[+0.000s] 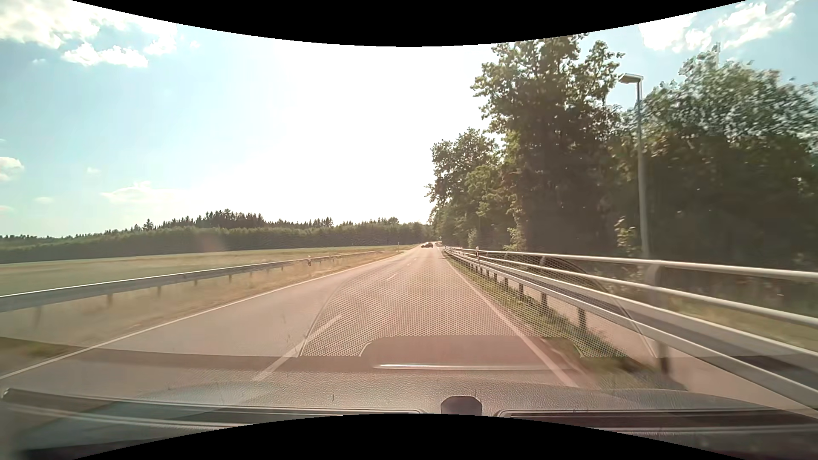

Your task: Follow the waypoints while adhering to traffic rules and regulations

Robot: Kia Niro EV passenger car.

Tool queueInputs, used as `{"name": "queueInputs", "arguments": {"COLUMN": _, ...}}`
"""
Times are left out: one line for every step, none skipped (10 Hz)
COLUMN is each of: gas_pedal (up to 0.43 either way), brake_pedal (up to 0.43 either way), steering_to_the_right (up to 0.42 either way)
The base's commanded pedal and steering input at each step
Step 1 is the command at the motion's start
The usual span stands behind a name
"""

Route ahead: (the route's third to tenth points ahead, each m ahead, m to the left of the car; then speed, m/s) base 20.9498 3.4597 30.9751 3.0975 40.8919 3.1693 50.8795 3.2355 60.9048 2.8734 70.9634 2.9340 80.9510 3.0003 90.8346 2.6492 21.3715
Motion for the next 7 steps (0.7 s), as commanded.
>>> {"name": "queueInputs", "arguments": {"gas_pedal": 0.067, "brake_pedal": 0.006, "steering_to_the_right": -0.002}}
{"name": "queueInputs", "arguments": {"gas_pedal": 0.067, "brake_pedal": 0.006, "steering_to_the_right": -0.001}}
{"name": "queueInputs", "arguments": {"gas_pedal": 0.067, "brake_pedal": 0.006, "steering_to_the_right": -0.001}}
{"name": "queueInputs", "arguments": {"gas_pedal": 0.067, "brake_pedal": 0.006, "steering_to_the_right": -0.001}}
{"name": "queueInputs", "arguments": {"gas_pedal": 0.067, "brake_pedal": 0.006, "steering_to_the_right": -0.001}}
{"name": "queueInputs", "arguments": {"gas_pedal": 0.067, "brake_pedal": 0.006, "steering_to_the_right": 0.0}}
{"name": "queueInputs", "arguments": {"gas_pedal": 0.067, "brake_pedal": 0.006, "steering_to_the_right": 0.0}}
